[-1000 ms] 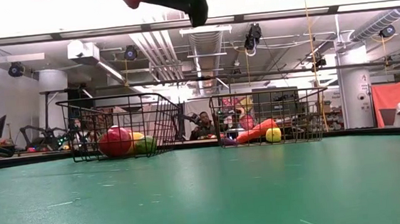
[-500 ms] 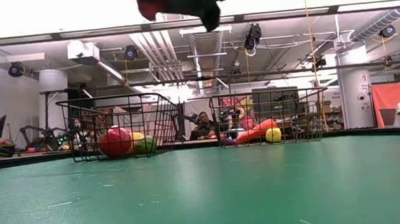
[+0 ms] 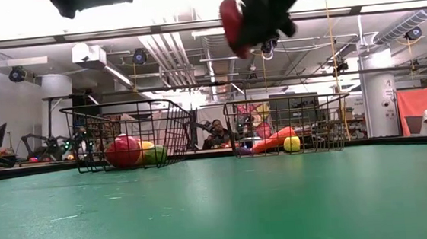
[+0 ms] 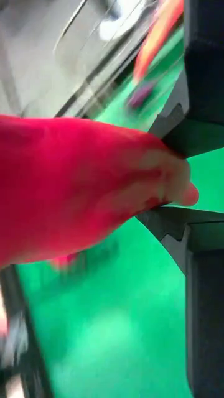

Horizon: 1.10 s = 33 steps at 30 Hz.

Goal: Sort produce into baskets
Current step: Put the chilli pepper into the gold wire basket

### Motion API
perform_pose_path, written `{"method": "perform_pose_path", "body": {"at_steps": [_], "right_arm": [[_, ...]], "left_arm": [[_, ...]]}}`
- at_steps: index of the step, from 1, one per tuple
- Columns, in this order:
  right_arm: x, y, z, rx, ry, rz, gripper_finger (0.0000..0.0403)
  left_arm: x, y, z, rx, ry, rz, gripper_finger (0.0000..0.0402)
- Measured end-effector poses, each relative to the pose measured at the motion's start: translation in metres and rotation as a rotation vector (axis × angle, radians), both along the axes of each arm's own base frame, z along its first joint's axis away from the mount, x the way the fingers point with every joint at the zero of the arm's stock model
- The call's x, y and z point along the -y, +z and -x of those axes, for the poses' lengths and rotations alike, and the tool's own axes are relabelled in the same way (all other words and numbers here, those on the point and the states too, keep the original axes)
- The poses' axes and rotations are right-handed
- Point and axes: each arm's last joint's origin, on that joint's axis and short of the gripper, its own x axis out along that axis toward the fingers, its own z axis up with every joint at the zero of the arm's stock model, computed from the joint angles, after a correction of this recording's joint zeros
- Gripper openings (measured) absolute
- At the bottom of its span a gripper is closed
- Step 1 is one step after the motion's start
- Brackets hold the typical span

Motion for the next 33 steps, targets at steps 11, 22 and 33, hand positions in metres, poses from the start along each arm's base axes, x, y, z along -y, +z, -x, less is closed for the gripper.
{"method": "perform_pose_path", "body": {"at_steps": [11,22,33], "right_arm": [[0.111,-0.017,0.058,-0.231,-0.421,-0.243,0.0105],[0.154,-0.037,0.080,-0.354,-0.561,-0.324,0.0105],[0.157,-0.040,0.082,-0.382,-0.558,-0.324,0.0114]], "left_arm": [[0.000,-0.006,-0.001,-0.020,0.009,0.020,0.0270],[-0.001,-0.007,0.000,-0.025,0.042,0.003,0.0270],[-0.001,-0.007,0.000,-0.025,0.042,0.003,0.0270]]}}
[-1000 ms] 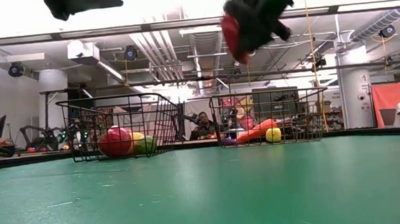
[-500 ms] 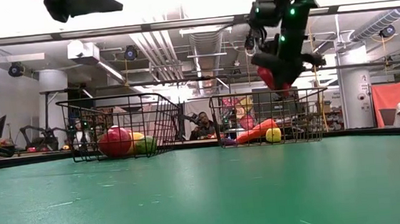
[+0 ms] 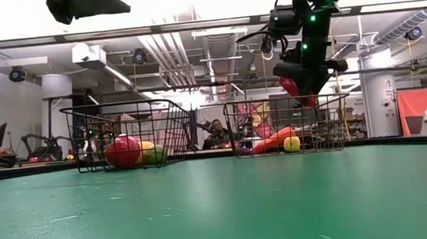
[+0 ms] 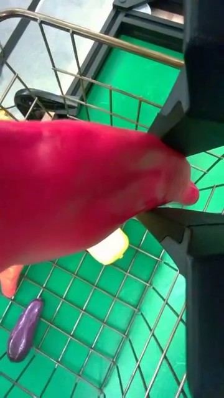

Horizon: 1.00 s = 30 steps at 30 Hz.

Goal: Sort produce into baskets
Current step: Put the chilli pepper into the gold wire basket, then put the cucumber into the gold wire basket

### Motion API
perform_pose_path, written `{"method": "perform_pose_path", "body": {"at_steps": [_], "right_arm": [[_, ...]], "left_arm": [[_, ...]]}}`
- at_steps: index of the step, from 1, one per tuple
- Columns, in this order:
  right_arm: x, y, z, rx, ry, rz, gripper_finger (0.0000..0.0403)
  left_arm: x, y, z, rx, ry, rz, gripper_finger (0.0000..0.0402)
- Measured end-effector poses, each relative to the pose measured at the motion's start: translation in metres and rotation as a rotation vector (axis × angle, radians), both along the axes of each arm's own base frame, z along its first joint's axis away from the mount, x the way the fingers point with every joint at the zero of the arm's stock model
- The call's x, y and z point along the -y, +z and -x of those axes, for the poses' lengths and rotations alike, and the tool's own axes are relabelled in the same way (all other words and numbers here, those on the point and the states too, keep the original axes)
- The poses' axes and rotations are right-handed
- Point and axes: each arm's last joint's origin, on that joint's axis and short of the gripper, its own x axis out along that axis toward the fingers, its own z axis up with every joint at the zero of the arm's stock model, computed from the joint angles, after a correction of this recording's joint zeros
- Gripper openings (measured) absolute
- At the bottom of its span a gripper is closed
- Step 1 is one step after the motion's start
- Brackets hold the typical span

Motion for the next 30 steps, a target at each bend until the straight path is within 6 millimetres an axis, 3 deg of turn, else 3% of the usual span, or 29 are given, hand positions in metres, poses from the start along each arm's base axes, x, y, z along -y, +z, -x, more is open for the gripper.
{"method": "perform_pose_path", "body": {"at_steps": [17,24,30], "right_arm": [[0.000,0.002,0.001,-0.007,0.018,0.014,0.0162],[-0.016,0.027,0.001,0.071,0.063,0.068,0.0162],[-0.047,0.052,-0.002,0.167,0.153,0.112,0.0164]], "left_arm": [[0.000,-0.001,0.000,-0.004,0.000,0.000,0.0270],[0.004,0.011,-0.003,-0.018,-0.069,0.025,0.0270],[0.005,0.024,-0.002,-0.132,-0.123,0.066,0.0270]]}}
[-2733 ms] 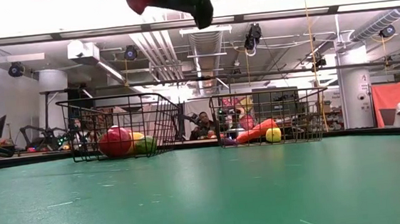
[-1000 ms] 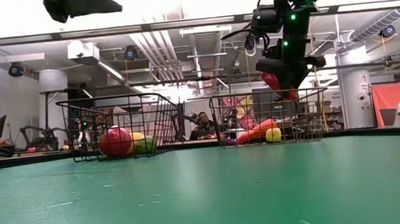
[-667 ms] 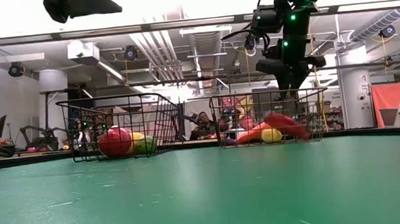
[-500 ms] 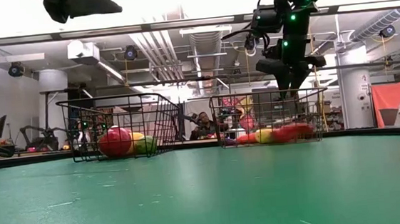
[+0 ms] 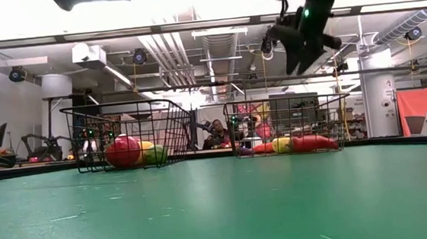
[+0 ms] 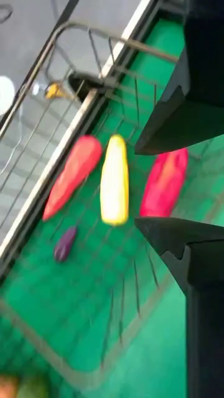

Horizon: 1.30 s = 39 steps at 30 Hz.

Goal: Sort produce into baskets
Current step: Put the cucumber into the gold wire basket

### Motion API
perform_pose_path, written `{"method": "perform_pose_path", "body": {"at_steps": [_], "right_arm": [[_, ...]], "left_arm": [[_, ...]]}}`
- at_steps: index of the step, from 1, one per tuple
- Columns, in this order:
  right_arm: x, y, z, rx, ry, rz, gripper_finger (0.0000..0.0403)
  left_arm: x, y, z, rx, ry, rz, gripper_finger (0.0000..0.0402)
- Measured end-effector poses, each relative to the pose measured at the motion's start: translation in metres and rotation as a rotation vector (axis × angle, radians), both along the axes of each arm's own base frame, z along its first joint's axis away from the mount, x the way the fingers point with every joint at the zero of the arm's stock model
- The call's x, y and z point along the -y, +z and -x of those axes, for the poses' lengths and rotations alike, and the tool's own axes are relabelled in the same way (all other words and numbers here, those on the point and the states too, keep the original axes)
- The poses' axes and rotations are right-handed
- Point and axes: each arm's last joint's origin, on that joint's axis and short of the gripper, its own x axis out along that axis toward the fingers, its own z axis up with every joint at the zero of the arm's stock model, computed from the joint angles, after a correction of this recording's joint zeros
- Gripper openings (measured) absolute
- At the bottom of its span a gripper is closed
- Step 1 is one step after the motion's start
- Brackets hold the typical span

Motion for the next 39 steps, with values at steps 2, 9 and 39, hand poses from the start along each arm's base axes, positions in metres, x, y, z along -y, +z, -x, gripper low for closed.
{"method": "perform_pose_path", "body": {"at_steps": [2,9,39], "right_arm": [[-0.012,0.006,-0.001,0.029,0.036,0.008,0.0164],[-0.056,0.016,-0.011,0.095,0.189,0.015,0.0159],[-0.206,-0.005,0.007,-0.121,0.967,-0.335,0.0164]], "left_arm": [[-0.001,0.004,0.002,-0.053,-0.006,0.029,0.0270],[-0.001,0.010,0.011,-0.231,-0.077,0.211,0.0270],[0.003,0.009,0.013,-0.289,-0.143,0.331,0.0270]]}}
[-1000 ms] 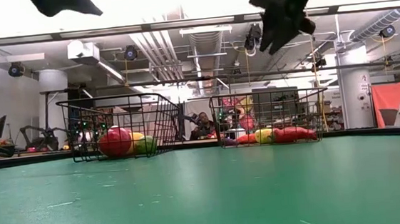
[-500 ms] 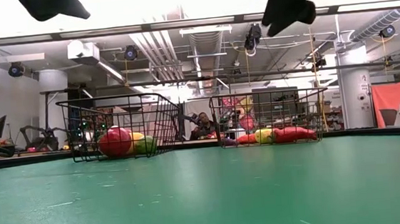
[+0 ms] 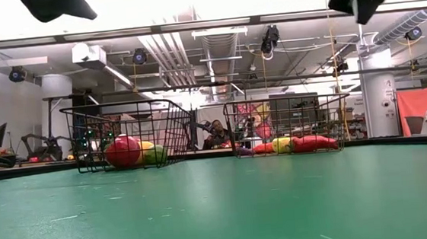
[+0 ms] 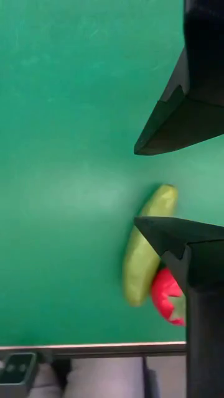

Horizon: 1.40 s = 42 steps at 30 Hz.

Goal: Sort produce into baskets
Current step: Put the cucumber into the gold wire basket

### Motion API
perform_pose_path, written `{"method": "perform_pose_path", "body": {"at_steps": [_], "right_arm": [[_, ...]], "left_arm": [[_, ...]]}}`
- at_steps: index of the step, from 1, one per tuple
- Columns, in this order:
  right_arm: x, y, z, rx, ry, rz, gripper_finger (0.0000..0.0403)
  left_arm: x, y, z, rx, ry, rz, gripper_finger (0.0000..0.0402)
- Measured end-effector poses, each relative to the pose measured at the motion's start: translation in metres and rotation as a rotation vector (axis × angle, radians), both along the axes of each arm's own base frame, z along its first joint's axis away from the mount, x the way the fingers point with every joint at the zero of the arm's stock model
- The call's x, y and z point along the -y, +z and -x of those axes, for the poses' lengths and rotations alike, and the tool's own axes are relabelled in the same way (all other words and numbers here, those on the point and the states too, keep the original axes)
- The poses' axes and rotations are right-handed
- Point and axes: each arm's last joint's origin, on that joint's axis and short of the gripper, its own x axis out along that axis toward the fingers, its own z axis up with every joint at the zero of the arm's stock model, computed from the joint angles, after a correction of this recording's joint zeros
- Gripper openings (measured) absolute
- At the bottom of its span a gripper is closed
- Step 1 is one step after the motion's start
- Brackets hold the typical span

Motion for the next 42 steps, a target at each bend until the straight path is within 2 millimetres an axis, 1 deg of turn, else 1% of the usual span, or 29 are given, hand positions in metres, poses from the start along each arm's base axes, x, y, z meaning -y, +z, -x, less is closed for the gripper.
{"method": "perform_pose_path", "body": {"at_steps": [3,7,14,19,23,26,30,35,38,42], "right_arm": [[-0.011,-0.006,0.001,-0.018,0.078,0.033,0.0164],[-0.030,-0.019,-0.001,-0.056,0.202,0.114,0.0164],[-0.061,-0.054,-0.009,-0.158,0.419,0.218,0.0164],[-0.076,-0.074,-0.014,-0.213,0.476,0.246,0.0164],[-0.083,-0.083,-0.014,-0.243,0.499,0.261,0.0164],[-0.085,-0.084,-0.013,-0.249,0.505,0.264,0.0167],[-0.085,-0.084,-0.013,-0.247,0.516,0.267,0.0192],[-0.085,-0.085,-0.014,-0.237,0.611,0.293,0.0246],[-0.087,-0.090,-0.015,-0.243,0.685,0.316,0.0276],[-0.089,-0.098,-0.018,-0.262,0.735,0.335,0.0303]], "left_arm": [[-0.001,0.000,0.000,0.012,0.021,-0.018,0.0270],[-0.001,0.000,0.000,0.018,0.033,-0.028,0.0270],[-0.001,0.000,0.000,0.020,0.035,-0.030,0.0270],[-0.001,0.000,0.000,0.021,0.036,-0.030,0.0270],[-0.001,0.001,-0.001,0.023,0.036,-0.029,0.0270],[-0.002,0.001,-0.001,0.031,0.049,-0.041,0.0270],[-0.002,0.001,-0.001,0.038,0.060,-0.050,0.0270],[-0.002,0.001,-0.001,0.037,0.060,-0.050,0.0270],[-0.002,0.001,-0.001,0.037,0.060,-0.051,0.0270],[-0.001,-0.002,-0.003,0.025,0.060,-0.059,0.0270]]}}
